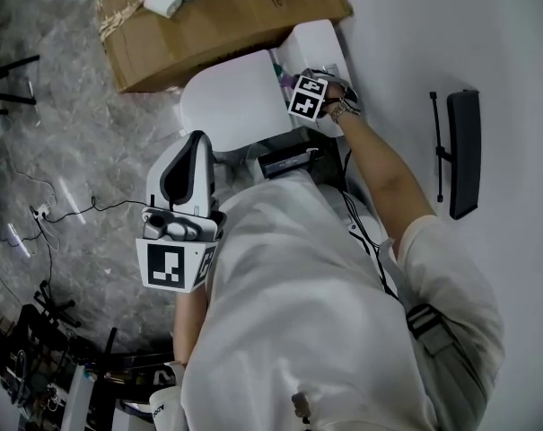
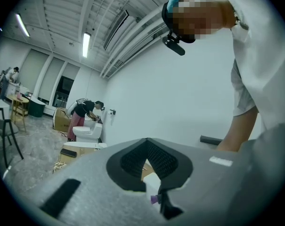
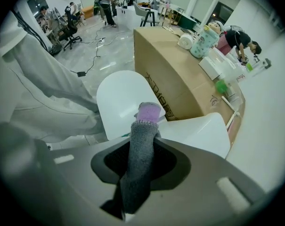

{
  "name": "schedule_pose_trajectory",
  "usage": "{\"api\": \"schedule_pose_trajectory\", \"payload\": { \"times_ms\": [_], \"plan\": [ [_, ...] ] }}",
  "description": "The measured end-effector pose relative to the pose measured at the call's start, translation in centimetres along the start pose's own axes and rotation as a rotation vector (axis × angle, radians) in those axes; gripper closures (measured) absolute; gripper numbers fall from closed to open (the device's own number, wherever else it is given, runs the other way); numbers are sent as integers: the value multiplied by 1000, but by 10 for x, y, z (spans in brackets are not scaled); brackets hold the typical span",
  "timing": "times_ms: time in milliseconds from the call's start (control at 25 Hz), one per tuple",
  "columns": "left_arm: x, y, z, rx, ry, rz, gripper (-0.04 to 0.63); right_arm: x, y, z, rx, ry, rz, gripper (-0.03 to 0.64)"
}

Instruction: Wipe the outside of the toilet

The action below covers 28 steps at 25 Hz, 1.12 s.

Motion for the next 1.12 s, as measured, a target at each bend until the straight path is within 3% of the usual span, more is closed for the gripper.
{"api": "schedule_pose_trajectory", "payload": {
  "times_ms": [200, 760, 1120],
  "plan": [
    [1, 1, 7, -4, 31, 6, 591, 8, 11, -21, -61, 23, 61, 514],
    [-4, 7, 33, 4, 138, 1, 591, 23, 58, -107, -37, -12, 133, 514],
    [-7, 6, 45, -10, 179, -6, 591, 34, 77, -129, -147, -96, 238, 514]
  ]
}}
Point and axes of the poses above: the fingertips, and each gripper's own axes: x backward along the fingers, z to its right, y out of its underside, the point moved 4 cm from there along x, backward along the fingers, and after that the axes turned 10 degrees about z, right-handed, at the moved point
